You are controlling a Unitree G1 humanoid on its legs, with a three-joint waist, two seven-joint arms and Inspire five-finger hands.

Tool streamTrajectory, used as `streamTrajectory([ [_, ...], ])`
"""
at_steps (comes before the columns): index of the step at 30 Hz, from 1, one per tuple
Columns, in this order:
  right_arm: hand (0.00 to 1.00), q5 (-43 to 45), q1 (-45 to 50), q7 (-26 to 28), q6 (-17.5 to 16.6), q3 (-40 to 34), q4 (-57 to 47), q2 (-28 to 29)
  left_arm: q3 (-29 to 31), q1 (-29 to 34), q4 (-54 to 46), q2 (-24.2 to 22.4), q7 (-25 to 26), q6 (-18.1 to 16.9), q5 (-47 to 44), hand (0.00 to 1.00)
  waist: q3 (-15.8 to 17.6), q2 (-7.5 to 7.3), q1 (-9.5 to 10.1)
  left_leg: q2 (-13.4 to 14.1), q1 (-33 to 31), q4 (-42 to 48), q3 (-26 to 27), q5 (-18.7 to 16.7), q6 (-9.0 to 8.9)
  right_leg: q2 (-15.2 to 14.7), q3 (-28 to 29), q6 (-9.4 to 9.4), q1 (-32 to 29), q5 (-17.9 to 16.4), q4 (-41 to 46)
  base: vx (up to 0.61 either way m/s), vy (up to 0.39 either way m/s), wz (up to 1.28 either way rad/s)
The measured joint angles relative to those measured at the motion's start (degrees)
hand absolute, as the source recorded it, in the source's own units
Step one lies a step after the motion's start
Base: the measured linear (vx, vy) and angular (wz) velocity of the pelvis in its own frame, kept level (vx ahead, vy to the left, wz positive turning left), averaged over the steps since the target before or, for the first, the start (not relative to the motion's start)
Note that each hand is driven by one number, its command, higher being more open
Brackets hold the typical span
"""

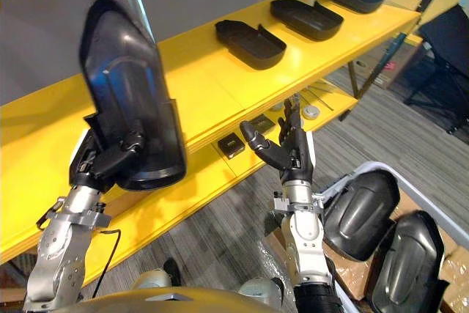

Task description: Walk over and take three plastic housings, then place them on the shelf

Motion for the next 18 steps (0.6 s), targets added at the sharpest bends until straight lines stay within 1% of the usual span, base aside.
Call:
streamTrajectory([
  [2, 1.00, 0.03, 1.19, 0.37, 0.21, -0.09, 0.00, -0.38, 0.38, -5.76, 2.70, 2.38, 3.37, 2.68, -2.79, 0.00, -0.49, 0.69, -0.77, 0.42, 2.12, -3.04, 2.22, 1.26, -0.17, 0.90, 0.05, -0.46, -0.12, 1.44, -0.87, 0.02, -0.018, -0.48],
  [3, 1.00, 0.03, 1.36, 0.54, 0.25, -0.09, 0.00, -0.61, 0.82, -7.36, 3.76, 2.61, 4.51, 3.45, -3.35, 0.00, -0.54, 0.77, -0.90, 0.47, 2.57, -3.69, 2.70, 1.53, -0.23, 1.07, 0.05, -0.42, -0.19, 1.87, -1.19, 0.00, -0.011, -0.43],
  [5, 1.00, 0.07, 1.59, 2.14, 0.59, 0.00, -0.09, -1.88, 3.45, -13.02, 9.93, 3.06, 8.49, 4.42, -4.31, 0.00, -0.57, 0.78, -1.40, 0.45, 4.02, -6.00, 4.41, 2.61, -0.25, 1.48, 0.13, -0.66, -0.58, 2.66, -1.86, -0.04, 0.000, -0.35],
  [6, 1.00, 0.12, 1.81, 3.14, 1.37, 0.02, -0.78, -2.11, 5.17, -15.85, 14.45, 4.20, 11.11, 4.89, -4.46, 0.00, -0.57, 0.76, -1.86, 0.45, 4.61, -7.28, 5.02, 3.28, -0.35, 1.73, 0.13, -0.78, -0.82, 2.82, -2.13, -0.04, 0.001, -0.26],
  [7, 1.00, 0.13, 2.07, 3.46, 1.66, 0.12, -1.37, -2.06, 6.02, -16.95, 16.73, 4.98, 12.12, 4.98, -4.56, 0.00, -0.58, 0.74, -2.04, 0.45, 4.87, -7.91, 5.36, 3.65, -0.40, 1.88, 0.13, -0.75, -0.91, 2.88, -2.39, -0.04, -0.005, -0.22],
  [9, 1.00, 0.17, 3.51, 5.18, 2.10, 0.73, -3.40, -2.14, 9.60, -19.67, 24.51, 7.72, 15.81, 6.21, -6.38, 0.00, -0.59, 0.74, -2.48, 0.56, 5.83, -10.31, 6.39, 5.00, -0.53, 2.55, 0.34, -0.69, -1.51, 2.91, -2.85, -0.03, -0.014, -0.19],
  [11, 1.00, 0.18, 4.33, 5.45, 2.54, 1.01, -3.83, -2.14, 11.47, -21.19, 29.01, 8.81, 17.86, 6.81, -6.61, 0.00, -0.60, 0.65, -2.46, 0.75, 6.10, -10.98, 6.75, 5.54, -0.82, 2.91, 0.41, -0.63, -1.62, 2.95, -3.15, -0.01, -0.010, -0.12],
  [13, 1.00, 0.19, 4.79, 5.52, 2.75, 1.90, -3.84, -2.14, 11.91, -22.28, 32.98, 10.69, 19.85, 7.17, -6.85, 0.00, -0.62, 0.62, -2.33, 0.78, 6.12, -10.97, 7.43, 5.55, -0.84, 2.97, 1.00, -0.39, -1.97, 3.10, -3.32, 0.00, 0.005, -0.13],
  [15, 1.00, 0.20, 5.10, 5.86, 3.98, 4.09, -3.83, -2.09, 12.24, -24.36, 37.70, 12.96, 22.21, 7.51, -7.13, 0.00, -0.70, 0.49, -2.33, 0.77, 6.25, -10.96, 8.15, 5.58, -0.85, 3.01, 1.87, -0.38, -2.45, 3.25, -3.36, 0.01, 0.012, -0.14],
  [16, 1.00, 0.19, 5.19, 6.04, 4.08, 4.74, -3.83, -2.09, 12.25, -25.10, 38.71, 13.36, 22.65, 7.66, -7.40, 0.00, -0.71, 0.47, -2.30, 0.76, 6.28, -10.96, 8.35, 5.59, -0.85, 3.02, 2.02, -0.37, -2.55, 3.30, -3.36, 0.01, 0.011, -0.15],
  [18, 1.00, 0.15, 5.66, 6.72, 4.17, 7.47, -3.83, -2.06, 12.23, -28.52, 41.74, 14.40, 23.68, 8.72, -8.74, 0.00, -0.77, 0.35, -2.38, 0.73, 6.30, -10.96, 8.70, 5.66, -0.83, 3.02, 2.22, -0.41, -2.76, 3.43, -3.36, 0.01, 0.010, -0.07],
])
